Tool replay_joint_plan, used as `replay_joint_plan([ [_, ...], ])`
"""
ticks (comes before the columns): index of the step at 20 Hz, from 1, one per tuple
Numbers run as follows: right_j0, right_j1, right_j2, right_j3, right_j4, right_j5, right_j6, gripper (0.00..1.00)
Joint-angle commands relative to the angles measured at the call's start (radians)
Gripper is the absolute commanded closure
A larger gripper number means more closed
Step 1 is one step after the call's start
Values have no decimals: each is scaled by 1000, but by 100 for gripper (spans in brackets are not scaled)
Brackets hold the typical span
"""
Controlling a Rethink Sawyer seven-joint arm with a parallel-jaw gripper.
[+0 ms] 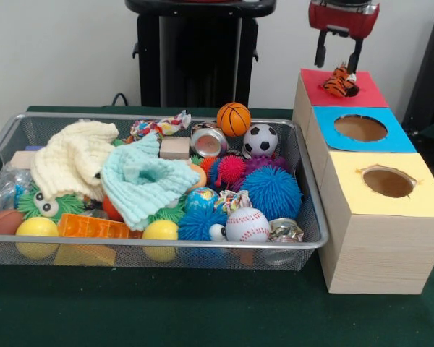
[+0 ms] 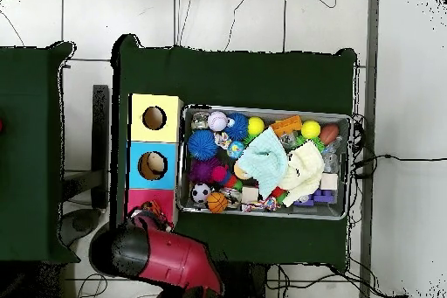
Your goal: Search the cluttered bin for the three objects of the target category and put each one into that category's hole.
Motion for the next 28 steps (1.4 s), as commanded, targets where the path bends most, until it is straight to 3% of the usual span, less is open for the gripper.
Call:
replay_joint_plan([
  [1,-113,57,232,204,8,-307,251,0],
  [4,-128,84,265,210,-12,-371,284,0],
  [12,-96,122,272,197,12,-416,284,0],
  [18,-87,115,264,182,28,-388,268,0],
  [20,-67,97,234,163,48,-326,249,0],
  [23,15,50,110,85,70,-121,224,0],
  [26,75,-1,-11,-13,13,105,240,0],
  [28,74,-8,-21,-28,2,142,244,0],
])
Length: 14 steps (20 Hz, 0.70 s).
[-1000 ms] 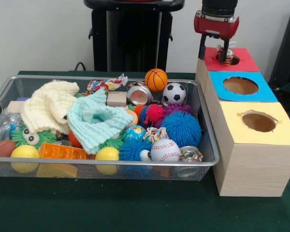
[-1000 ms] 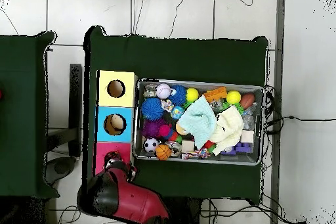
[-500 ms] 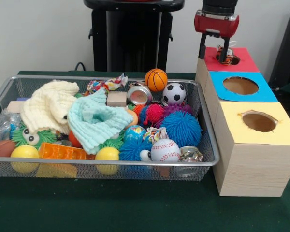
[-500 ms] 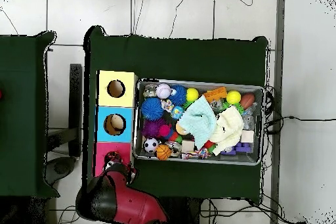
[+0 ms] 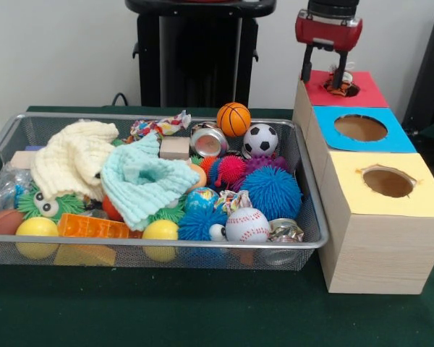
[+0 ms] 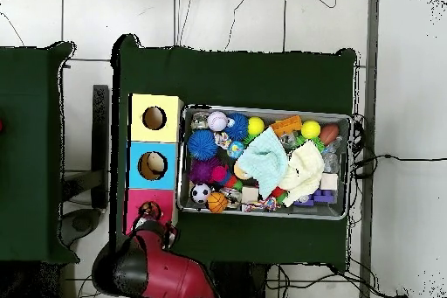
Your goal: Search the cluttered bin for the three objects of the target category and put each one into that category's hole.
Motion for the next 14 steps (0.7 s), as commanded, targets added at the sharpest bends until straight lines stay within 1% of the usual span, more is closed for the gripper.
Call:
replay_joint_plan([
  [1,65,-29,-68,-148,-16,428,238,0],
  [4,48,-39,-72,-126,-14,409,209,0],
  [10,55,-59,-104,-138,-33,433,196,0],
  [14,60,-54,-105,-135,-39,394,178,0],
])
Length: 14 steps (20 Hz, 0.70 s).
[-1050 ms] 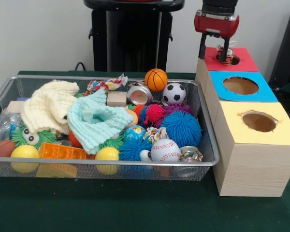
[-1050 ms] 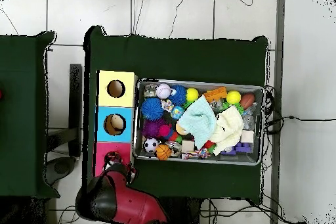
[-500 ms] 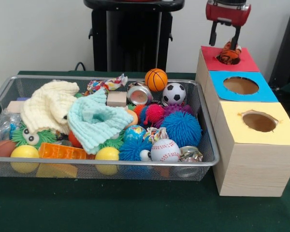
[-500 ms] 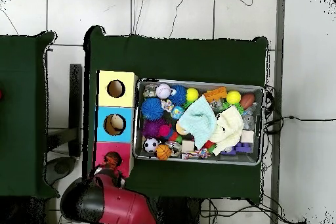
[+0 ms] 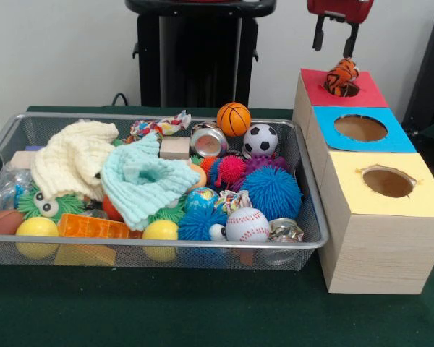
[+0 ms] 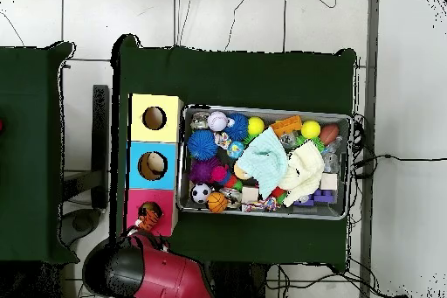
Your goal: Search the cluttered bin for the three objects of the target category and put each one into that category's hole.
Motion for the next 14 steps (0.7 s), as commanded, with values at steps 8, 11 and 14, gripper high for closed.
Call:
replay_joint_plan([
  [8,-35,72,62,-30,-31,-181,151,0],
  [11,-46,84,92,-11,-19,-226,159,0],
  [14,-41,115,114,-5,-15,-293,181,0],
])
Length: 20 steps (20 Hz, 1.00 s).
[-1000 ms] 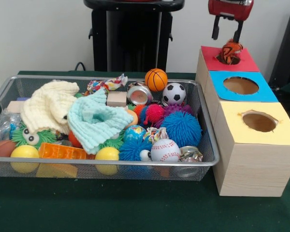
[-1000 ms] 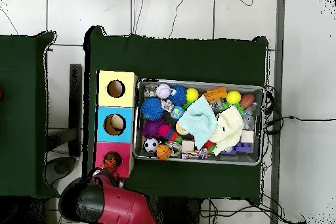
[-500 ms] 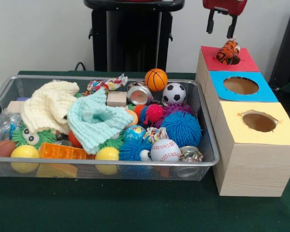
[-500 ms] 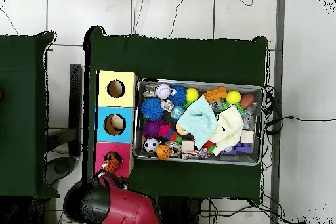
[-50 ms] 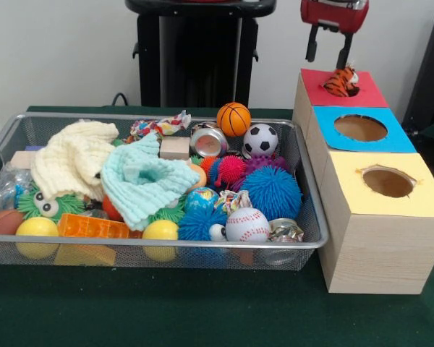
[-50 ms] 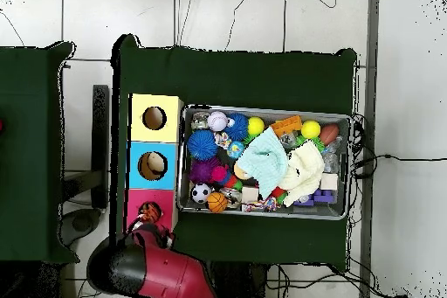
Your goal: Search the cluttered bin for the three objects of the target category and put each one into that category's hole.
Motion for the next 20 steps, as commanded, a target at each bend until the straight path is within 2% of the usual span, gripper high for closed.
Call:
replay_joint_plan([
  [1,-29,87,113,-5,-13,-151,189,0],
  [7,-33,142,146,1,-15,-267,215,0],
  [12,-12,101,96,-30,7,-144,179,0],
  [16,-27,86,92,-32,-7,-130,158,0],
  [20,-21,52,65,-42,-14,-64,143,0],
])
